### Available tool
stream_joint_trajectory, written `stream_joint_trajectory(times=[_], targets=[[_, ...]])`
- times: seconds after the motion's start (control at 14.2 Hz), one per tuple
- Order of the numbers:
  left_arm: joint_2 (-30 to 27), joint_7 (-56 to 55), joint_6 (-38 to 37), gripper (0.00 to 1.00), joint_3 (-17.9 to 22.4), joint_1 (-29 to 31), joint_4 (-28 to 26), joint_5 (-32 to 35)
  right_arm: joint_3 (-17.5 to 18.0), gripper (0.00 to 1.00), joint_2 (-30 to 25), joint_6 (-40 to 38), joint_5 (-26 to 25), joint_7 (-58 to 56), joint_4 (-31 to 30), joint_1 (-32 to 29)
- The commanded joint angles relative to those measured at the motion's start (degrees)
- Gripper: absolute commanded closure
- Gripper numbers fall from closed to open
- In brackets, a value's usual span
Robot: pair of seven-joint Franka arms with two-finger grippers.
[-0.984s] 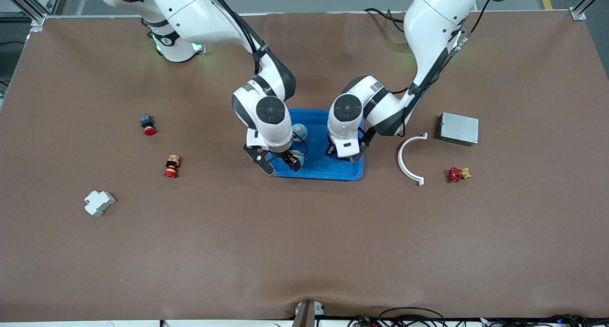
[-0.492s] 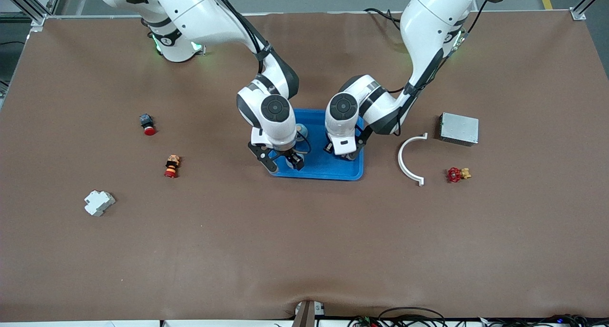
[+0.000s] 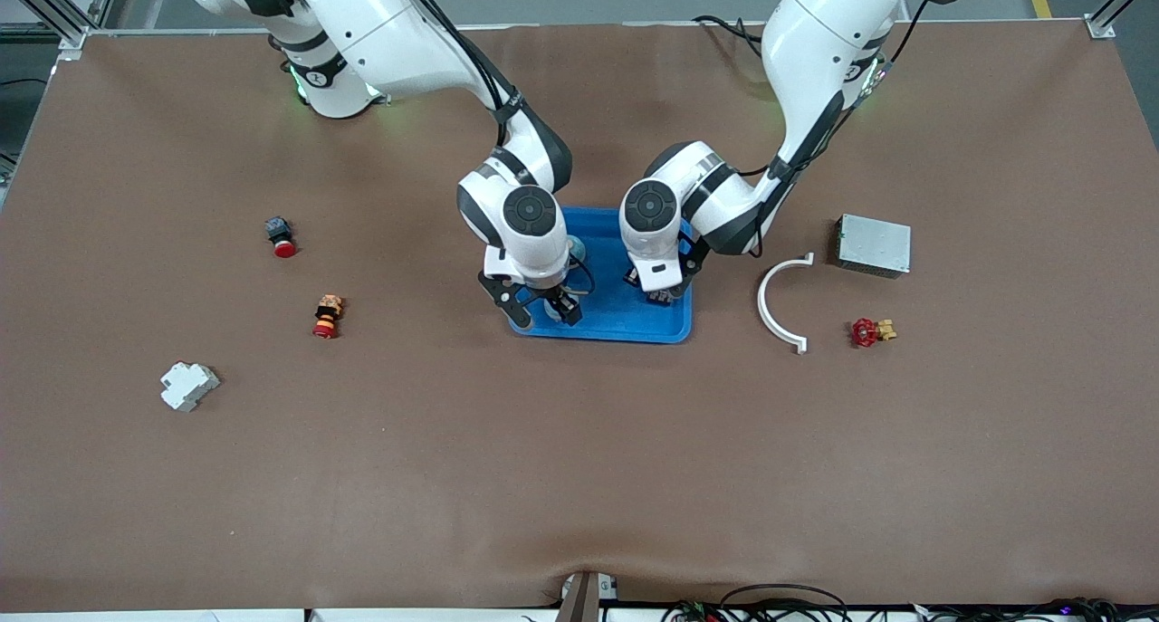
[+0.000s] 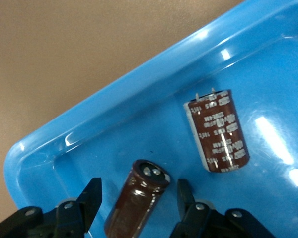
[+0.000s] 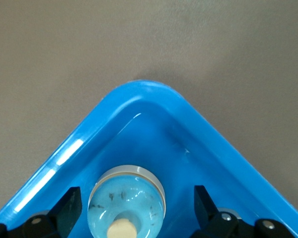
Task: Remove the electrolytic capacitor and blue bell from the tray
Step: 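Grasp a brown capacitor with the left gripper while the right gripper grasps a bell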
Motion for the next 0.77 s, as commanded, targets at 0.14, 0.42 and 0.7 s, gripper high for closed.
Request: stream_joint_trajectory(times=[0.14, 0.42, 0.7], targets=[[-0.8, -1.5, -1.1, 0.99, 0.2, -0.7, 0.2, 1.4, -0.6, 0.00, 2.1, -0.1, -0.8, 2.4, 3.1, 1.1], [-5.3, -0.8, -3.6, 1.00, 0.1, 0.2, 0.4, 1.5, -0.6, 0.13, 2.4, -0.1, -1.0, 2.3, 3.4, 1.3], [-12.9, 6.8, -13.3, 1.00, 0.1, 3.4, 1.5, 1.2, -0.6, 0.93, 2.4, -0.2, -1.4, 1.5, 3.4, 1.2]])
